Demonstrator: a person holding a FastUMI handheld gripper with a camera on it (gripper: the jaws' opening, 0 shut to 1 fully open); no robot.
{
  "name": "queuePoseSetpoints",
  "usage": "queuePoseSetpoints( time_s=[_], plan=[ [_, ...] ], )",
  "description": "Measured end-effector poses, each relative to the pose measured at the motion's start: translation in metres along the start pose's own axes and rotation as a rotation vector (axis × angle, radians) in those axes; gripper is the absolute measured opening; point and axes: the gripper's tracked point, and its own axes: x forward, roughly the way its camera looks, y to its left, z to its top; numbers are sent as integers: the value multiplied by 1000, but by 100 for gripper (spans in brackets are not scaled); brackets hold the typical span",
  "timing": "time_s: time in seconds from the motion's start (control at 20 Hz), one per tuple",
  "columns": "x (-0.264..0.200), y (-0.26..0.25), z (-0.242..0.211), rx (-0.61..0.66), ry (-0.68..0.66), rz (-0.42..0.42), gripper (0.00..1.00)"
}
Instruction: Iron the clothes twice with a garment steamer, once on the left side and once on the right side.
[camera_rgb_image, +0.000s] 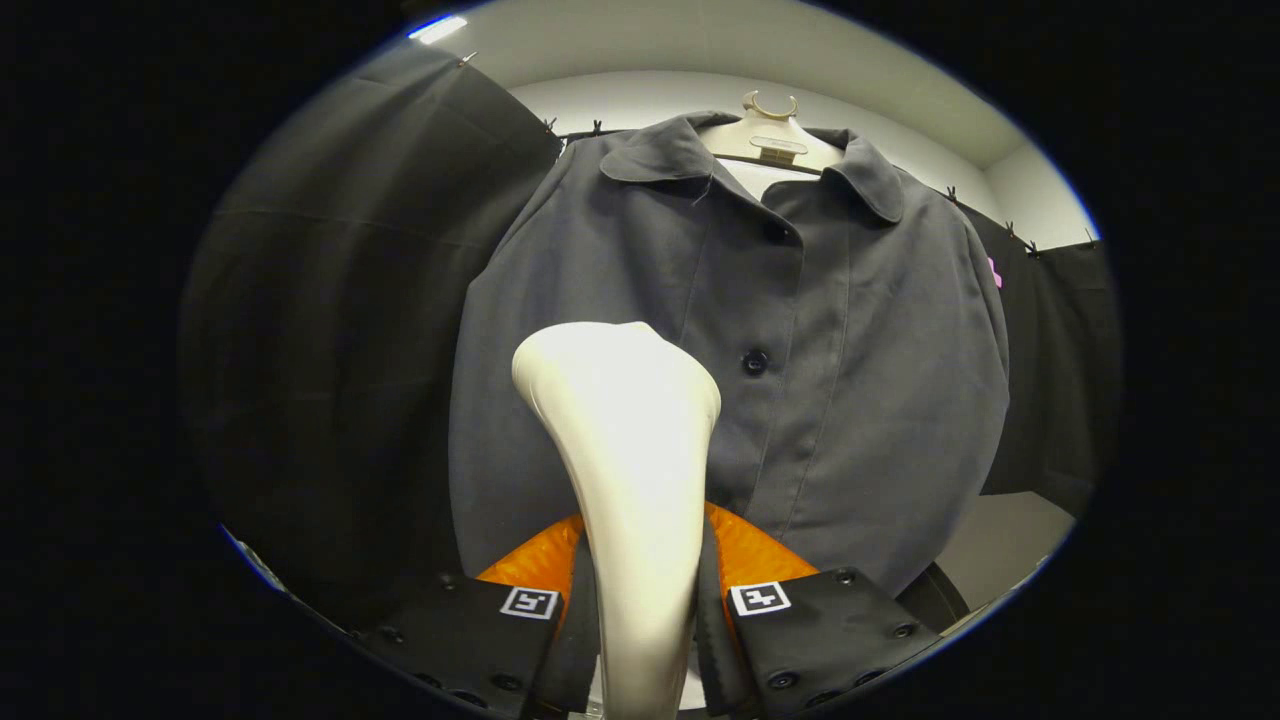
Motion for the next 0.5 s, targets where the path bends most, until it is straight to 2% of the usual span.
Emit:
queuePoseSetpoints(
  time_s=[0.5],
  plan=[
    [-3, 1, -15, -1, 6, 13, 49]
  ],
)
